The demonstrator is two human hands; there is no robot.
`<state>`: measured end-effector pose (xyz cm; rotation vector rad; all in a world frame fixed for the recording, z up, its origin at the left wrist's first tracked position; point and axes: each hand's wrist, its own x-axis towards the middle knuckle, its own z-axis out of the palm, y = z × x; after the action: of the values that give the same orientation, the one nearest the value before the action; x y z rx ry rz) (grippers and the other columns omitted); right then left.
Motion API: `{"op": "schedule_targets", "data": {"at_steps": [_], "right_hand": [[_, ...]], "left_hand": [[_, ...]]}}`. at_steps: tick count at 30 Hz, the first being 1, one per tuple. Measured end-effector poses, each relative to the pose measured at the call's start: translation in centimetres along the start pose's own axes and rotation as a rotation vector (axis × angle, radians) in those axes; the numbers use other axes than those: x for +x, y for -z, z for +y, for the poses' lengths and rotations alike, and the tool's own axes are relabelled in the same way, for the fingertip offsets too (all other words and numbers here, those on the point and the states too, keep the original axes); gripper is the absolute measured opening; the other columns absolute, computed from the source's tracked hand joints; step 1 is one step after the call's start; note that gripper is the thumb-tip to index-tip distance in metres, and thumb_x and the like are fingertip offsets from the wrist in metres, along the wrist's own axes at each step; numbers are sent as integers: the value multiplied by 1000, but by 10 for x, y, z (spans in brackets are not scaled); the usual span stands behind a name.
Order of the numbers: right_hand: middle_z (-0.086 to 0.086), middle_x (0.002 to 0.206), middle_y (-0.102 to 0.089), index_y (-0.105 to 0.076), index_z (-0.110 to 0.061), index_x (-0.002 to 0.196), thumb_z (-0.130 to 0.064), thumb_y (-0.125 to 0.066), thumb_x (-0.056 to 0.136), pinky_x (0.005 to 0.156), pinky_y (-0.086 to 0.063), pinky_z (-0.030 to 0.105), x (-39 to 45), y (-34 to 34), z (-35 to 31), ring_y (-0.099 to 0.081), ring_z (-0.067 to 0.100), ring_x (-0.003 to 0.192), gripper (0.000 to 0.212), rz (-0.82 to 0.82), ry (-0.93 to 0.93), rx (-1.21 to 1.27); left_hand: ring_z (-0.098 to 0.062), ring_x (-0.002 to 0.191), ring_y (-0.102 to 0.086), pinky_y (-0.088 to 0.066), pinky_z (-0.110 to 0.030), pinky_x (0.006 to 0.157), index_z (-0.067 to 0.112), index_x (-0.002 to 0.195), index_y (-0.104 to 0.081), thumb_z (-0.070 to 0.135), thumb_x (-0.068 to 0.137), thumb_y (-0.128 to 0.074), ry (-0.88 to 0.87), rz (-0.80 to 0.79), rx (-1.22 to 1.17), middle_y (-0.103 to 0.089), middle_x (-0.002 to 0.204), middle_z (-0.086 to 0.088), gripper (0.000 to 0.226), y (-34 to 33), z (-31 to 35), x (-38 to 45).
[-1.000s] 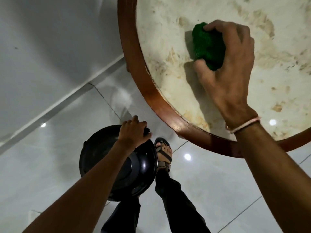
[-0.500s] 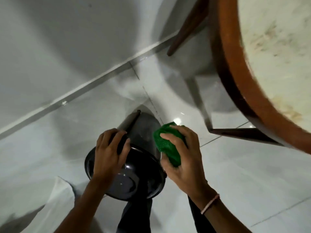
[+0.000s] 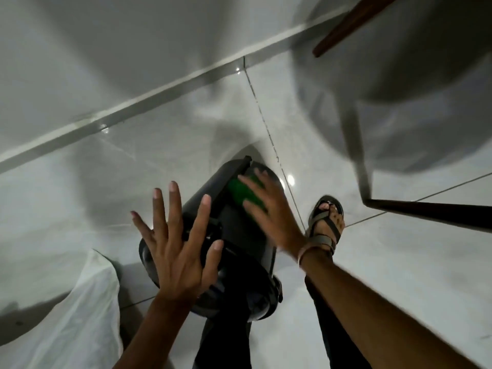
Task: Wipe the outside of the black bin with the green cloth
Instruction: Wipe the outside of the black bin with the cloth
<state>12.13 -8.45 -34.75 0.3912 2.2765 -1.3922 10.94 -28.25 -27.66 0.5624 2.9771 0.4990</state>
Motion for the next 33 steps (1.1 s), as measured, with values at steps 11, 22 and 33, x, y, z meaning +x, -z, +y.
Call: {"op": "schedule_targets", "data": {"at_steps": [11, 22, 33], "right_hand": [[-17, 171, -30, -43, -54, 149, -54, -41, 106, 131, 0, 35, -52, -4, -25, -4, 4, 165, 43, -223, 192, 109], [4, 168, -41, -55, -33, 148, -45, -49, 99, 133, -17, 45, 1, -34, -17, -24, 28, 161, 51, 91, -65, -1], [12, 170, -37, -52, -24, 153, -42, -52, 101, 125, -32, 59, -8, -55, 8, -31, 35, 159, 55, 270, -171, -84]], "left_hand": [[-37, 163, -9, -12, -91, 113, 37, 165, -18, 50, 109, -22, -111, -88, 27, -25, 167, -25, 58, 14, -24, -11], [-35, 164, -18, -13, -65, 131, 17, 159, -39, 21, 106, -32, -40, -86, 26, -17, 176, -13, 53, 26, -40, -35], [-38, 164, -12, -3, -67, 131, 33, 160, -38, 45, 109, -29, 145, -24, 9, -10, 178, -10, 54, 20, -55, -52]]}}
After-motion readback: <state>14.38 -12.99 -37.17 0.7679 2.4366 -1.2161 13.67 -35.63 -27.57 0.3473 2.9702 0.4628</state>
